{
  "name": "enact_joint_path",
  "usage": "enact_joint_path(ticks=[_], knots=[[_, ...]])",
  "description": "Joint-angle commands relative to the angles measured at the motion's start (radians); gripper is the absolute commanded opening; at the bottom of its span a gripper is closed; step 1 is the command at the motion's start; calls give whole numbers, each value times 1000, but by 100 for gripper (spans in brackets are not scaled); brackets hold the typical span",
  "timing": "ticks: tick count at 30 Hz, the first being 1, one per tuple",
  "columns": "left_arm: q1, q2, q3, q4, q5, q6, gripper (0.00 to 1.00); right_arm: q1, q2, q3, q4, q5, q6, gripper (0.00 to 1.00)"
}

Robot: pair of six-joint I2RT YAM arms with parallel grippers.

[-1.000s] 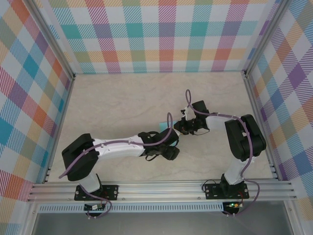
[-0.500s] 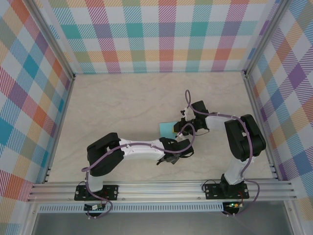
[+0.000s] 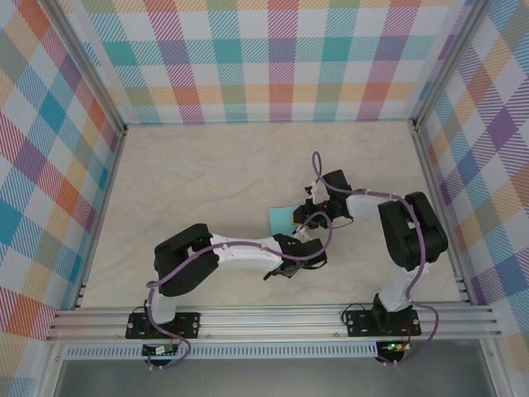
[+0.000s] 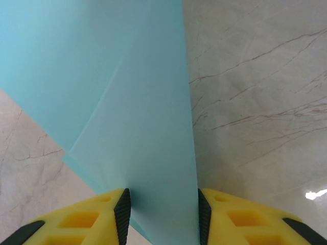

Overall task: Fold a paper plane with a square sheet of paper (fold left side to right side)
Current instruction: Fold the wing for the fifth time at the center of the table.

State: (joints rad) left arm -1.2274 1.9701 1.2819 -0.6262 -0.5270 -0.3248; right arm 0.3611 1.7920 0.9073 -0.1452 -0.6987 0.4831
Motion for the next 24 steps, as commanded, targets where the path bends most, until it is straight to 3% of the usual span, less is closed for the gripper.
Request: enact_joint_path(ticks=[1,9,24], knots=[[-9,13,21,-13,-21,-13,37,7,21,27,-23,-1,-7,14],[-8,16,30,-13,-22,-11,37,8,26,31,-32,6,-8,14],[-9,32,32,-7,-19,-19,25,11,21,30,-49,19,0,16]])
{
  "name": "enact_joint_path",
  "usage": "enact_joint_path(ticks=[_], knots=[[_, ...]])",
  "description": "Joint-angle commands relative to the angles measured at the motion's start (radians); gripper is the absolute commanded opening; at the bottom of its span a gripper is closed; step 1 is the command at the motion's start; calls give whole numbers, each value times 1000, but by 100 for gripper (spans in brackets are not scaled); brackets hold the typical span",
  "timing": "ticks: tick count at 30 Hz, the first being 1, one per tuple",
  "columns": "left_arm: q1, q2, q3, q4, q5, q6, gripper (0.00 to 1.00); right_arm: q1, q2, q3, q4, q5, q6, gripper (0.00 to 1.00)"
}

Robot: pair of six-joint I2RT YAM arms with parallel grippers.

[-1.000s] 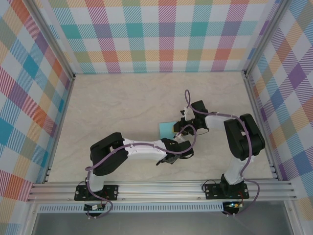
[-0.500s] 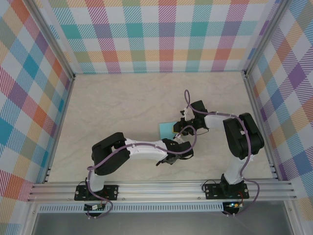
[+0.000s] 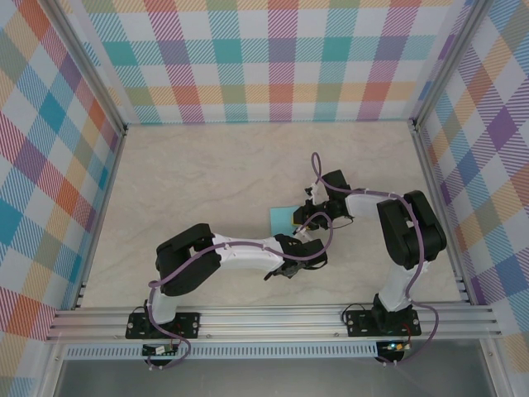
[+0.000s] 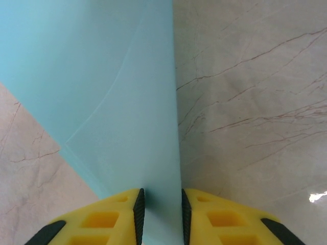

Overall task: Fold a paper plane with a square sheet of paper (fold left side to right side)
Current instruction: Fold the wing for the fifth time at the center of the table.

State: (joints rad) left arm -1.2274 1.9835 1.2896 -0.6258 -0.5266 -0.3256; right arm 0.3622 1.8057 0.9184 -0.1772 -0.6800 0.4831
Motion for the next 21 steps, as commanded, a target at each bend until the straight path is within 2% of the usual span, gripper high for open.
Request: enact_joint_path(ticks=[1,6,11,21], knots=[[-9,19,25,-8,-17,-18,24,9,7,19,-18,0,0,17],[-9,19,19,-2,-16,-27,20,9,-9,17,-21,6,2,23],[-8,12,13,2,-20,-34,17,2,-60,10,-37,41,-1,35],[5,-15,-5,36,15,-48,12,-87,-368,-90,-116,197,7,62]])
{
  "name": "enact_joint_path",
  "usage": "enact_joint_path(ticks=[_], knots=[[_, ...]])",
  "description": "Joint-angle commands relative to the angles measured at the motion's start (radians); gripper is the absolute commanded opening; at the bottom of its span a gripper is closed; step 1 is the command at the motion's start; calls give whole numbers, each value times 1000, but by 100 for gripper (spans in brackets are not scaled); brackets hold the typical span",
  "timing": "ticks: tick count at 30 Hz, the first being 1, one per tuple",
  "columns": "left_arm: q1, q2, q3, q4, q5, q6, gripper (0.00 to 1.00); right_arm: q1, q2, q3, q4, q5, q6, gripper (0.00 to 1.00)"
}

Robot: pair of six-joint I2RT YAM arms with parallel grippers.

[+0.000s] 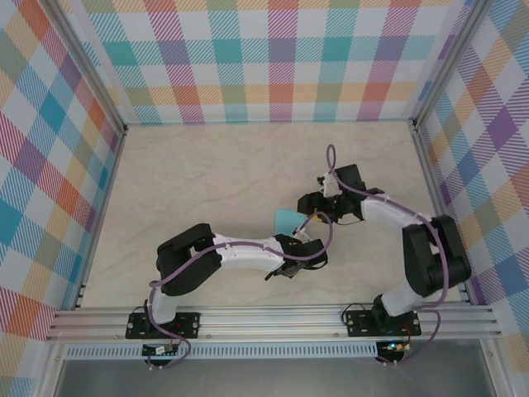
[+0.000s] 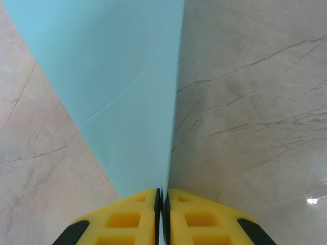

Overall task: Fold a paper plane with a square sheet of paper (fold left side to right side)
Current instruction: Fold the wing for the fifth time at the center of the table.

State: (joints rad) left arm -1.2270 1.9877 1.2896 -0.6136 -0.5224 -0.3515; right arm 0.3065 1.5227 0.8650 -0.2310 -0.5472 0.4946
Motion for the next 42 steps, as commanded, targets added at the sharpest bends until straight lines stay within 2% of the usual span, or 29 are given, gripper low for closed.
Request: enact_joint_path(ticks=[1,8,14,21,28,32,37,42], knots=[[7,-22,-9,28,17,-23,12,-43,-114,-48,-82,79,-9,64],[46,-74,-65,112,114,-51,11,-88,-273,-134,-142,125,-53,70],[114,-167,-170,236,232,-95,10,-86,-315,-222,-104,101,-41,70],[210,-296,-330,476,427,-166,9,-78,-331,-310,-10,51,12,70],[304,-348,-473,684,585,-277,7,-4,-278,-329,139,40,103,70],[329,-367,-534,766,622,-327,7,45,-225,-324,251,44,176,69],[361,-390,-599,854,654,-383,7,122,-120,-291,346,73,248,61],[397,-398,-667,980,708,-464,7,196,-31,-256,433,110,306,61]])
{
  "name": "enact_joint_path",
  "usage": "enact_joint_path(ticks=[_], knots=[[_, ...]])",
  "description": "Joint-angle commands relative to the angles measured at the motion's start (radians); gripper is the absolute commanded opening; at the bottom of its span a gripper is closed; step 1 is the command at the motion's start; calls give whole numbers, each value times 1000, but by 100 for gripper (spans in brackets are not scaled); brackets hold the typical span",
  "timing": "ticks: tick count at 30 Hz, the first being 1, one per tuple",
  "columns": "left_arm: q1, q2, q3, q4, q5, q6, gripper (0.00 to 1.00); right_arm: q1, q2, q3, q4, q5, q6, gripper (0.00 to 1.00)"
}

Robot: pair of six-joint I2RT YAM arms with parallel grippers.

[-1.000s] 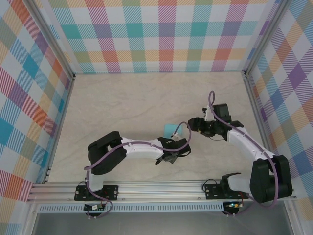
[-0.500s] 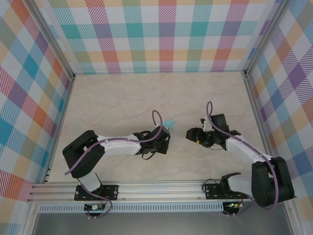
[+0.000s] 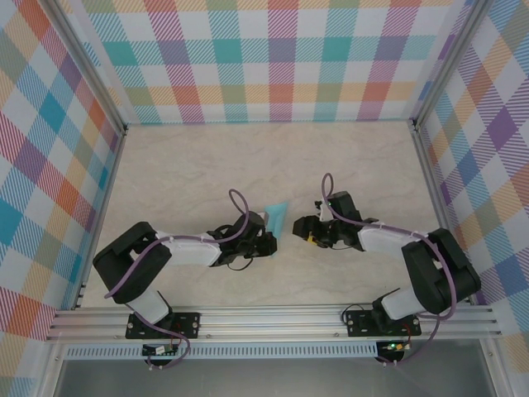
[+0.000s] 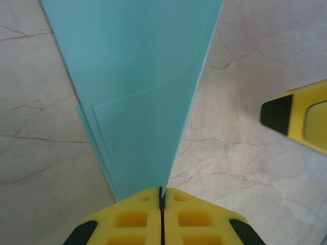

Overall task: Fold a paper plane with a square sheet of paper (fold left side to right side)
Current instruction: Fold the wing for the fifth time at the center of the table.

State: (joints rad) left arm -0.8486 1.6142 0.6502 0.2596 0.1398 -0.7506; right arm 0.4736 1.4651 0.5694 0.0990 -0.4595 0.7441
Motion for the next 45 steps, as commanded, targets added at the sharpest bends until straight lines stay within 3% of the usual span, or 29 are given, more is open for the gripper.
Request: enact_joint_path(ticks=[1,11,21,31,41,45], knots=[[21,-23,-33,115,51,-72,7,41,42,49,119,28,66,60],[35,-4,-76,213,79,-149,5,90,170,135,160,65,97,59],[46,18,-104,262,80,-183,4,90,232,169,148,87,93,48],[47,51,-114,293,87,-200,4,91,294,225,153,64,88,47],[48,75,-114,308,90,-207,5,96,331,256,38,103,55,44],[48,74,-115,307,91,-208,9,101,349,263,16,107,49,43]])
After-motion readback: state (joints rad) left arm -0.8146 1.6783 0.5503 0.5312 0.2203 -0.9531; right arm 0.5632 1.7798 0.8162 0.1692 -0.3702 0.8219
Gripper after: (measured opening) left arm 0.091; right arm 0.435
